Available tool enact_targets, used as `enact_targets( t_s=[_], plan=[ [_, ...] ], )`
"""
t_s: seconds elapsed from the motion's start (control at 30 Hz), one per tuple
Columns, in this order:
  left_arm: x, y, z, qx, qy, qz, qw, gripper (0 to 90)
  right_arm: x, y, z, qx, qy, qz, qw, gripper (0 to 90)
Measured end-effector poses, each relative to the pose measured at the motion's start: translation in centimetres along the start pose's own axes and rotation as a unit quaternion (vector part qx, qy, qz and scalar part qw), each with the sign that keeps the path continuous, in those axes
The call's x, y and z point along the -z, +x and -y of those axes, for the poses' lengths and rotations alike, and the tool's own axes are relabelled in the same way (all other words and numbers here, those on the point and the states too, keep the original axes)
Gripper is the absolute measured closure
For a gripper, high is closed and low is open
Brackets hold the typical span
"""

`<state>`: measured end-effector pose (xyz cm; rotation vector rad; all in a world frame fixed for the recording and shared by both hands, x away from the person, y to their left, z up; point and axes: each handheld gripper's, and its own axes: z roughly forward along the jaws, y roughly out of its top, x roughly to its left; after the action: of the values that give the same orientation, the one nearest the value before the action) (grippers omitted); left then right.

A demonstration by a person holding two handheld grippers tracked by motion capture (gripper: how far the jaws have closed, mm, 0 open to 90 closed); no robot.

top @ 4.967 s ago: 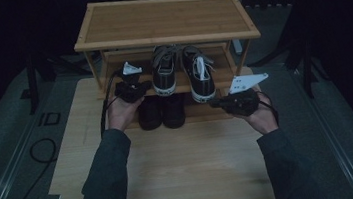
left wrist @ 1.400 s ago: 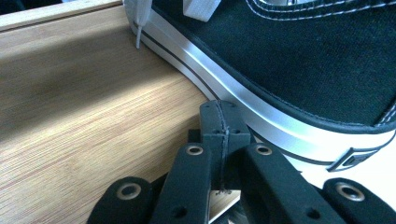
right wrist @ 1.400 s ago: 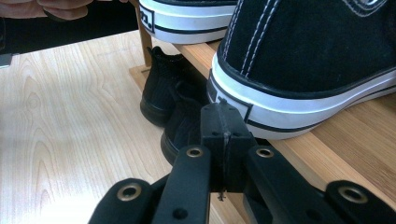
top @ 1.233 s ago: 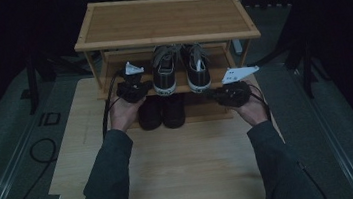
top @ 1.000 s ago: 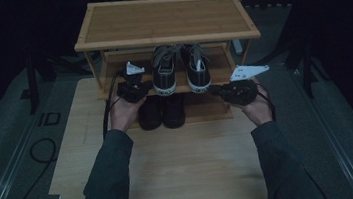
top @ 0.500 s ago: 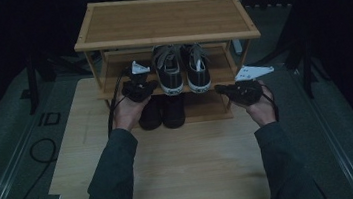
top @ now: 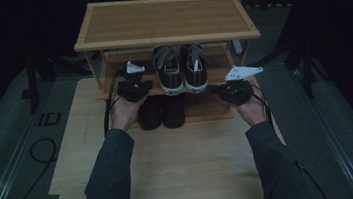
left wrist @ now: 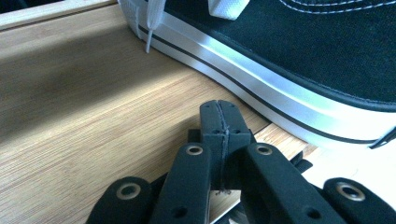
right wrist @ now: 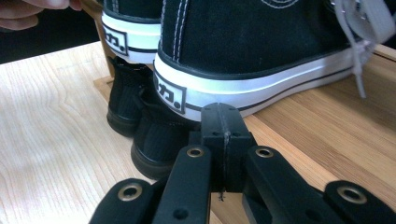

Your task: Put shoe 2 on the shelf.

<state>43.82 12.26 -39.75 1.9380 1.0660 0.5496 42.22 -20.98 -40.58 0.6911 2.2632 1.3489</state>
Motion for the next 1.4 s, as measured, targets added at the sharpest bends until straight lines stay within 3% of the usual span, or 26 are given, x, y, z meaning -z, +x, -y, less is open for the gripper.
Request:
enact_targets(
  t_s=[0.5,0.7,0.9,1.4],
  plan=[
    [0.0,0.1,0.1,0.004,-0.006,0.004,1.0,90.0,-0.5,0.3,-0.2,-0.003,-0.005,-0.011,0.9999,90.0],
    [0.1,-0.1,0.2,-0.007,-0.007,-0.001,1.0,90.0,-0.2,0.5,-0.2,0.008,-0.003,-0.009,0.9999,90.0],
    [0.2,0.1,0.3,-0.003,-0.011,-0.005,0.9999,90.0,0.4,0.5,-0.1,0.018,0.006,-0.008,0.9998,90.0],
    [0.5,0.5,0.4,-0.006,-0.009,-0.015,0.9998,89.9,0.1,0.5,2.2,0.017,0.043,-0.014,0.9988,89.9]
  ],
)
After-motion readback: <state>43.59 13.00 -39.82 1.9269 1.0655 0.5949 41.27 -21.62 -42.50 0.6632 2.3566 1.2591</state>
